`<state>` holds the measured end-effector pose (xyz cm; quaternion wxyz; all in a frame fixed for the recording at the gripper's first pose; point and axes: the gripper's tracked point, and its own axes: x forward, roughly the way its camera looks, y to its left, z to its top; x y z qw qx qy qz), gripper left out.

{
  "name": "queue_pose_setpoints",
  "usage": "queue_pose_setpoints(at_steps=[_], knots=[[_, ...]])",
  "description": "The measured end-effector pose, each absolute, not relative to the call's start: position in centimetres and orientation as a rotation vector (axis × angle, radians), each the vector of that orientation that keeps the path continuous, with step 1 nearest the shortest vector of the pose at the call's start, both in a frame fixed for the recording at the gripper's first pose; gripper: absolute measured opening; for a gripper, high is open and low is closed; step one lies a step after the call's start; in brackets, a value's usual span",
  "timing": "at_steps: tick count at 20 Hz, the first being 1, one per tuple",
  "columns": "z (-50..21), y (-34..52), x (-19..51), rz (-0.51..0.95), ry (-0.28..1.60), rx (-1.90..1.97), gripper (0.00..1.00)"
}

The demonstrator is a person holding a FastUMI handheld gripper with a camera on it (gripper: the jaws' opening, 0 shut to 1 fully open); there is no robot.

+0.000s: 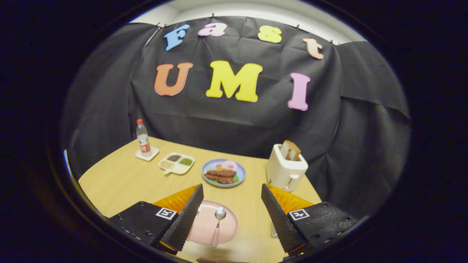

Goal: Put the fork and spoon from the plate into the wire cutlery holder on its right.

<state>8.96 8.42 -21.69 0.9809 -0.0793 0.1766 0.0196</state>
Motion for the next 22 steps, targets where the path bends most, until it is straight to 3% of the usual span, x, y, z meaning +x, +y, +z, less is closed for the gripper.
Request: queue_pose_setpoints(at_steps=[5, 11, 22], knots=[[-30.7, 8.3, 10.3, 0.024, 0.579, -0.187, 0.95], [-36.8, 9.2, 10.2, 0.058, 0.762, -0.169, 0.86], [-41.6, 9.6, 10.1, 0.039, 0.974, -0.125, 0.35]])
